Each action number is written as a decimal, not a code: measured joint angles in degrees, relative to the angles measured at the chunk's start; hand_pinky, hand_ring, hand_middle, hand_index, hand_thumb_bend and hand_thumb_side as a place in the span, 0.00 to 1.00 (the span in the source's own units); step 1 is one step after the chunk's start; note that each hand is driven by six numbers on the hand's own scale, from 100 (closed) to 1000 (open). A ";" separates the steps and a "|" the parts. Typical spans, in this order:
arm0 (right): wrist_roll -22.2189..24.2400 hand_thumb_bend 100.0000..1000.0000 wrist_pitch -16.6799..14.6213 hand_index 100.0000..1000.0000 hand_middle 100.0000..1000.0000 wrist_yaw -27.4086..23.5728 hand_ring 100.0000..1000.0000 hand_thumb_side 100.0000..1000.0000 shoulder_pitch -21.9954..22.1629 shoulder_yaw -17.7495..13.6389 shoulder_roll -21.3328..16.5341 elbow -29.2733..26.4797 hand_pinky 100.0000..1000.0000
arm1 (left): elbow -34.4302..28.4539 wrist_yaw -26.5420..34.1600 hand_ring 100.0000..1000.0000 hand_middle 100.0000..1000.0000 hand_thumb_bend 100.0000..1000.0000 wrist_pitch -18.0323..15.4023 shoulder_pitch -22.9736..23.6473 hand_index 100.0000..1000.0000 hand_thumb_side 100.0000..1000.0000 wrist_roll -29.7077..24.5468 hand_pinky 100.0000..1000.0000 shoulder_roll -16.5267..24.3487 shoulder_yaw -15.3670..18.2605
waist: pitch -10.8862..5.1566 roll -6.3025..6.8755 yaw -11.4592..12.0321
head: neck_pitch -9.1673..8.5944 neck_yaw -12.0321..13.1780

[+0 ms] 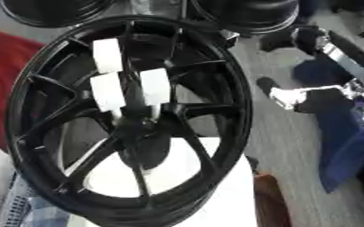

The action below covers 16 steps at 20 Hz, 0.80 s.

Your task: Pull the pin out of the wheel hub.

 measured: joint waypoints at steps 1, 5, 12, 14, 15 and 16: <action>1.98 0.30 0.26 0.78 0.69 -1.24 0.76 0.23 -1.34 -0.15 -3.93 -0.01 0.86 | 0.00 0.00 0.50 0.43 0.44 0.05 0.00 0.68 0.46 -0.05 0.68 0.00 -0.01 | -0.02 0.19 0.10 | -0.01 -0.15; 8.76 0.29 2.33 0.79 0.69 -6.89 0.77 0.25 -6.54 -0.19 -11.42 -0.28 0.86 | 0.04 0.00 0.50 0.43 0.44 0.21 0.16 0.68 0.47 -0.23 0.68 0.00 -0.12 | -0.18 -0.07 0.25 | -0.02 -0.64; 16.74 0.30 7.74 0.81 0.69 -11.62 0.77 0.33 -16.63 3.69 -12.29 -0.36 0.86 | 0.26 0.00 0.50 0.43 0.44 0.28 0.18 0.68 0.46 -0.40 0.68 0.00 -0.46 | -0.75 -0.04 0.49 | -0.02 -1.52; 19.20 0.32 9.52 0.81 0.69 -11.82 0.77 0.34 -19.94 5.45 -11.51 -0.37 0.86 | 0.36 0.00 0.50 0.43 0.44 0.30 0.18 0.68 0.46 -0.57 0.68 0.00 -0.69 | -1.01 -0.05 0.49 | -0.01 -1.85; 20.43 0.33 10.44 0.81 0.69 -11.80 0.77 0.35 -21.60 6.36 -10.98 -0.39 0.86 | 0.38 0.00 0.50 0.43 0.44 0.31 0.18 0.68 0.46 -0.61 0.68 0.00 -0.71 | -1.21 -0.06 0.48 | -0.01 -1.93; 21.69 0.34 11.32 0.81 0.70 -11.68 0.77 0.35 -23.26 7.35 -10.37 -0.41 0.86 | 0.40 0.00 0.50 0.43 0.44 0.32 0.18 0.68 0.46 -0.63 0.68 0.00 -0.71 | -1.40 -0.07 0.47 | 0.00 -2.02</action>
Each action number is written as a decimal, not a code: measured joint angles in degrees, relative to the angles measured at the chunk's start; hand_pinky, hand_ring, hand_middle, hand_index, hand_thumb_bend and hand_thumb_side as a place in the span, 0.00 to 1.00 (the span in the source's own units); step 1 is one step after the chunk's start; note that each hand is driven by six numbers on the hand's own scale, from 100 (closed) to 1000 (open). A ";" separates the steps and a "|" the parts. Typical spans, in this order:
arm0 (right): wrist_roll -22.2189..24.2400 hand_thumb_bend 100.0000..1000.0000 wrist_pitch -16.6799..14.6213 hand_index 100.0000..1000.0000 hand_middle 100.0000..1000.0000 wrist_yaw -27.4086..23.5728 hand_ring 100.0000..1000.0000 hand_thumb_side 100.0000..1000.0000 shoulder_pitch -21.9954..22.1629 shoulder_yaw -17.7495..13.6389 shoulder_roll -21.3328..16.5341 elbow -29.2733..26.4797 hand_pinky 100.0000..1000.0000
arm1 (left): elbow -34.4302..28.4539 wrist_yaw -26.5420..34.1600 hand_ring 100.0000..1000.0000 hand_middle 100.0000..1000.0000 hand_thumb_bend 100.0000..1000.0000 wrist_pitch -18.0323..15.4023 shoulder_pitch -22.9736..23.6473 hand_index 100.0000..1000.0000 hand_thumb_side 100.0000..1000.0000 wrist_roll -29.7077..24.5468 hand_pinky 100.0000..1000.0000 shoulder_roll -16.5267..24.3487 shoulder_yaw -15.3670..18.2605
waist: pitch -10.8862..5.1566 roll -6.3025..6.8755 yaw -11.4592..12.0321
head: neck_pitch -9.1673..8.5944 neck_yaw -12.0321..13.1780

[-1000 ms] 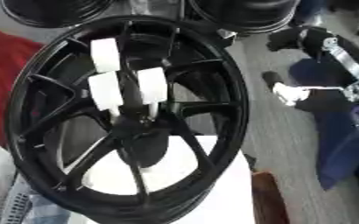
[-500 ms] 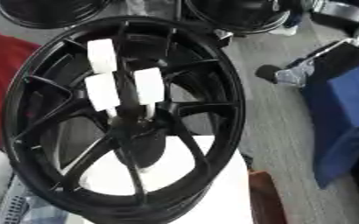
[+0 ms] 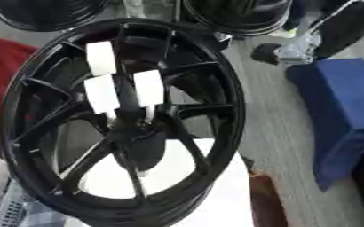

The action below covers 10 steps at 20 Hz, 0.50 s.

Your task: Pull the pin out of the wheel hub.

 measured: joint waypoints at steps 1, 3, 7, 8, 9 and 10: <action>1.26 0.35 0.87 0.81 0.70 0.33 0.77 0.36 -1.67 1.04 0.69 -0.04 0.86 | 0.07 0.00 0.50 0.43 0.44 0.00 0.00 0.68 0.46 -0.01 0.68 0.00 -0.01 | -0.26 -0.01 -0.04 | 0.01 -0.06; 3.75 0.36 2.48 0.81 0.70 1.41 0.78 0.36 -4.87 3.09 2.26 -0.07 0.86 | 0.37 0.00 0.49 0.43 0.44 0.01 0.04 0.68 0.46 -0.02 0.68 0.00 -0.01 | -0.76 -0.10 -0.23 | 0.09 -0.16; 8.49 0.36 5.74 0.81 0.70 3.90 0.78 0.37 -11.25 7.01 6.98 0.12 0.86 | 1.07 0.00 0.49 0.43 0.44 0.04 0.50 0.68 0.46 0.01 0.68 0.01 0.00 | -1.82 -0.40 -0.80 | 0.62 -0.24; 9.62 0.36 6.46 0.81 0.70 4.61 0.78 0.37 -12.75 7.95 8.54 0.60 0.86 | 1.28 0.00 0.49 0.43 0.44 0.06 0.70 0.68 0.46 0.06 0.68 0.01 0.02 | -2.04 -0.47 -1.12 | 0.91 -0.23; 10.63 0.36 7.05 0.81 0.70 5.24 0.78 0.37 -14.20 8.78 10.24 1.42 0.86 | 1.51 -0.01 0.49 0.42 0.44 0.12 0.93 0.68 0.46 0.17 0.68 0.03 0.05 | -2.28 -0.54 -1.46 | 1.07 -0.19; 11.51 0.36 7.49 0.81 0.70 5.77 0.78 0.37 -15.49 9.51 11.92 2.42 0.86 | 1.80 -0.02 0.49 0.42 0.44 0.16 1.20 0.68 0.46 0.27 0.68 0.10 0.08 | -2.47 -0.67 -1.77 | 1.36 -0.03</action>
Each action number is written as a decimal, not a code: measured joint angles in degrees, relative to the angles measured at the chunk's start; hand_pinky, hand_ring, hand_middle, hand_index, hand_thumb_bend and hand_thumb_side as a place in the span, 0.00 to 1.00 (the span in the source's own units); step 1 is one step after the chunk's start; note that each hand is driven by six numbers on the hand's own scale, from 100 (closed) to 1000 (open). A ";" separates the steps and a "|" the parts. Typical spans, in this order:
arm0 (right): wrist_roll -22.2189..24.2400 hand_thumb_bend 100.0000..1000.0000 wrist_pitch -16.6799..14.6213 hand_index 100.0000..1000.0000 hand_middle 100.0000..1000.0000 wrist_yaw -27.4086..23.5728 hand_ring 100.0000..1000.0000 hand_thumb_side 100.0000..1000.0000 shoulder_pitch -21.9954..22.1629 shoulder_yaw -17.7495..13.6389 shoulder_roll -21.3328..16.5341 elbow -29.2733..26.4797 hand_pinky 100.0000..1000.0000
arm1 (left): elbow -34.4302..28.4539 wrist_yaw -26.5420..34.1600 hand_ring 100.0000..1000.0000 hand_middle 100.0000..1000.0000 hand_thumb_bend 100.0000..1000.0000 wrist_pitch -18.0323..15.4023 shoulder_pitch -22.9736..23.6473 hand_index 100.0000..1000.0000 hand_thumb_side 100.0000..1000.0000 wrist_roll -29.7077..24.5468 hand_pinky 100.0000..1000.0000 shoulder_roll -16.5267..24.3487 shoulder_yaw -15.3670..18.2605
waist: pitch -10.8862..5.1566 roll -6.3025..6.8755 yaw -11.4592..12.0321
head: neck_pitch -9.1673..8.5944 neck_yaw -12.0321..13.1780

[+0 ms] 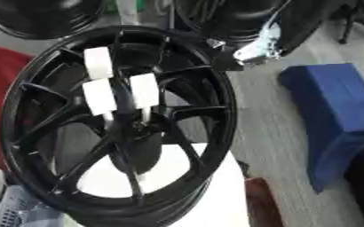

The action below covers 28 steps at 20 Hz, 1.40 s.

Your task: Pull the pin out of the wheel hub.

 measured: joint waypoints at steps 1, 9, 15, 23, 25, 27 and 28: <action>0.75 0.36 0.32 0.81 0.70 0.51 0.78 0.37 -1.16 0.66 1.63 1.13 0.86 | 0.30 -0.01 0.49 0.42 0.44 0.05 0.28 0.68 0.47 0.13 0.68 0.11 0.08 | -0.14 -0.09 -0.29 | 0.15 0.21; 4.59 0.34 -0.34 0.82 0.71 5.87 0.78 0.36 -6.54 4.55 12.55 9.65 0.86 | 2.34 -0.53 0.49 0.42 0.44 0.19 2.19 0.67 0.47 1.31 0.68 0.69 1.17 | -0.28 -0.32 -2.44 | 0.62 3.01; 3.58 0.35 -1.01 0.81 0.71 10.33 0.78 0.33 -7.75 4.43 19.20 13.88 0.86 | 4.32 -0.65 0.49 0.42 0.44 0.42 3.58 0.68 0.48 2.18 0.68 0.70 2.14 | -0.46 -0.33 -3.52 | 0.61 4.50; 3.59 0.33 -1.49 0.81 0.71 17.47 0.78 0.33 -5.89 4.42 24.90 14.59 0.86 | 6.35 -0.75 0.49 0.42 0.43 0.39 4.40 0.67 0.48 2.64 0.68 0.70 2.81 | -0.49 -0.41 -3.95 | 0.01 6.14; 3.57 0.34 -0.73 0.81 0.71 18.90 0.78 0.33 -5.05 4.42 25.69 14.36 0.86 | 6.58 -0.74 0.49 0.42 0.43 0.34 4.54 0.67 0.49 2.77 0.68 0.70 2.86 | -0.48 -0.40 -3.91 | 0.02 6.84; 3.43 0.34 0.28 0.81 0.71 20.52 0.79 0.34 -4.48 4.49 26.37 14.28 0.86 | 6.69 -0.70 0.49 0.42 0.43 0.37 4.81 0.67 0.49 2.84 0.68 0.70 2.99 | -0.47 -0.36 -3.68 | 0.07 7.36; 3.51 0.35 0.74 0.82 0.71 21.25 0.79 0.34 -4.28 4.77 26.73 14.34 0.86 | 6.70 -0.67 0.49 0.42 0.43 0.38 4.82 0.67 0.49 2.86 0.68 0.67 3.03 | -0.47 -0.36 -3.48 | 0.11 7.47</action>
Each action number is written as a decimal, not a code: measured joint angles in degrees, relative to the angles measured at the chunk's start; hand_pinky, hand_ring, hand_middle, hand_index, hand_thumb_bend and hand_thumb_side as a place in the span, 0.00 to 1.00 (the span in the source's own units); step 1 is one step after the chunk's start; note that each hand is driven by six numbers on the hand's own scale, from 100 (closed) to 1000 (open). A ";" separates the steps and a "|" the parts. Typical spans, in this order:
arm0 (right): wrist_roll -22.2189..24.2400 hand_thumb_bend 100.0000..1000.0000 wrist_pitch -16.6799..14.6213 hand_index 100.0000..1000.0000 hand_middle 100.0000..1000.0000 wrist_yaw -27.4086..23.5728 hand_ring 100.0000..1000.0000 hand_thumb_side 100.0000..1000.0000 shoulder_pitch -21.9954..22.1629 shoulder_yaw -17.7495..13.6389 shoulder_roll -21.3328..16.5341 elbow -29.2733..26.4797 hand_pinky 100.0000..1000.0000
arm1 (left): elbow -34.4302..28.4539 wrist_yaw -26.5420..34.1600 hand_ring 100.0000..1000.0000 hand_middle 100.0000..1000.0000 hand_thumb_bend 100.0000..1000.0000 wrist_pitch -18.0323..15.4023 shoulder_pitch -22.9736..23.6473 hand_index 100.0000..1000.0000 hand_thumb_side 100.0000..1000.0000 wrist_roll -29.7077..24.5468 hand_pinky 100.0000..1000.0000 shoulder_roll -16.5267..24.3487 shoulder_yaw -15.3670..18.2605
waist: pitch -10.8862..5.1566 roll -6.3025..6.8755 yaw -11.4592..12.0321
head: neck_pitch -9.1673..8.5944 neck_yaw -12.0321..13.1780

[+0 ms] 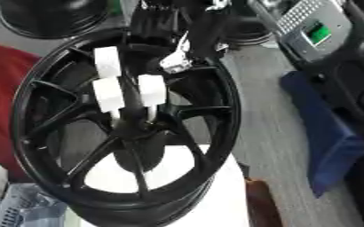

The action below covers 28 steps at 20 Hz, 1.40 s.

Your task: Pull the pin out of the wheel hub.

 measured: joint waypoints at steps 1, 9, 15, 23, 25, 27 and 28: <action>0.14 0.35 0.35 0.82 0.71 0.60 0.79 0.34 0.12 0.24 0.38 0.15 0.86 | 0.01 0.02 0.49 0.42 0.43 0.01 0.00 0.67 0.49 0.01 0.68 -0.02 0.07 | 0.01 0.00 0.12 | 0.04 0.03; 1.01 0.37 1.70 0.84 0.70 2.49 0.79 0.40 0.39 0.53 1.13 0.26 0.86 | 0.31 0.14 0.49 0.42 0.43 0.16 0.12 0.68 0.49 0.12 0.68 -0.04 0.14 | 0.10 -0.58 0.33 | 0.50 -0.67; 1.76 0.43 2.20 0.84 0.70 3.67 0.78 0.38 1.45 0.38 1.13 -0.82 0.86 | 0.53 0.16 0.49 0.42 0.43 0.24 0.17 0.68 0.50 0.18 0.68 -0.06 0.17 | 0.54 -0.57 0.44 | 0.51 -2.00; 2.11 0.44 0.54 0.83 0.70 5.29 0.78 0.35 3.10 0.73 1.15 -0.78 0.85 | 0.63 0.25 0.49 0.42 0.42 0.26 0.26 0.68 0.50 0.16 0.68 -0.13 0.18 | 1.63 -0.31 0.87 | 0.51 -2.69; 2.21 0.43 0.12 0.83 0.69 5.57 0.78 0.34 3.17 0.77 1.15 -0.79 0.85 | 0.63 0.26 0.49 0.42 0.42 0.28 0.25 0.68 0.50 0.13 0.68 -0.14 0.18 | 1.75 -0.28 1.02 | 0.51 -2.63; 2.19 0.43 -0.07 0.82 0.69 6.05 0.78 0.34 3.41 0.88 1.15 -0.79 0.85 | 0.63 0.27 0.49 0.42 0.42 0.34 0.25 0.68 0.50 0.07 0.68 -0.17 0.18 | 1.92 -0.28 1.13 | 0.51 -2.49; 2.16 0.42 -0.11 0.82 0.69 6.28 0.78 0.33 3.63 0.95 1.15 -0.79 0.85 | 0.63 0.29 0.49 0.42 0.42 0.37 0.24 0.68 0.50 0.04 0.68 -0.23 0.18 | 2.00 -0.27 1.18 | 0.51 -2.44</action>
